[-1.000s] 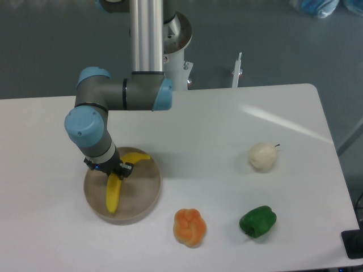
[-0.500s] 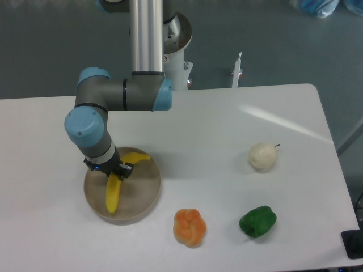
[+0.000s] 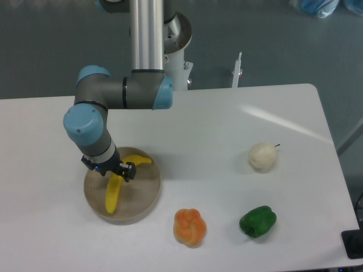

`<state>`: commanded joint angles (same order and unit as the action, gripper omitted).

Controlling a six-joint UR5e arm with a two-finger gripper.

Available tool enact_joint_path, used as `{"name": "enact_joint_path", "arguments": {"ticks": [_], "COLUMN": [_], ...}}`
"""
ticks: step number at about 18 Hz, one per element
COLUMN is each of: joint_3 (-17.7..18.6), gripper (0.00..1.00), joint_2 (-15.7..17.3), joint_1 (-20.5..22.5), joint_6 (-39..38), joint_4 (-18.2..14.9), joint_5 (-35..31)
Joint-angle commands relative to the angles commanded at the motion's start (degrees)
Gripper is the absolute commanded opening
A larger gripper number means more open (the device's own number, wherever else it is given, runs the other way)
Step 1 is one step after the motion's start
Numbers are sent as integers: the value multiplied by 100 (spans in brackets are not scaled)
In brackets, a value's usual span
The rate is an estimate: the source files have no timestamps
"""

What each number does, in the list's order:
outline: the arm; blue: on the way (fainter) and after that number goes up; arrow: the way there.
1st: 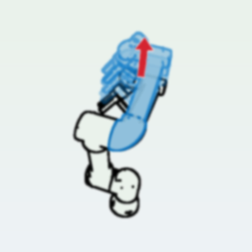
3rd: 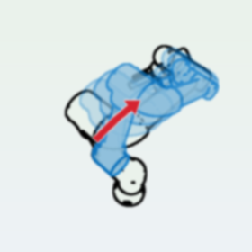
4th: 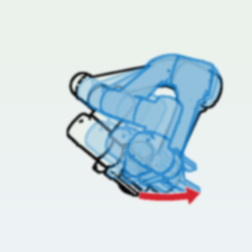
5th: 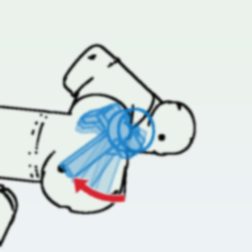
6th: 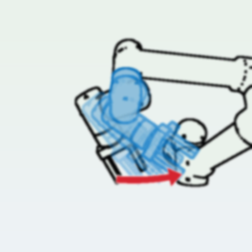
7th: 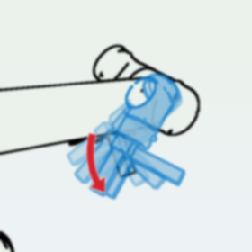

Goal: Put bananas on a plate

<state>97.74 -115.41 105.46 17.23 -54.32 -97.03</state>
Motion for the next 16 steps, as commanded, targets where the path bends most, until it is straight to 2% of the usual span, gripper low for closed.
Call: {"name": "enact_joint_path", "arguments": {"ticks": [6,13,16], "joint_3": [-176,-255,-325], "gripper": [100,100,100], "joint_2": [168,493,563], "joint_1": [396,1169,1494], "joint_6": [96,1826,2301], "joint_4": [18,53,88], "joint_5": [-378,-414,-405]}}
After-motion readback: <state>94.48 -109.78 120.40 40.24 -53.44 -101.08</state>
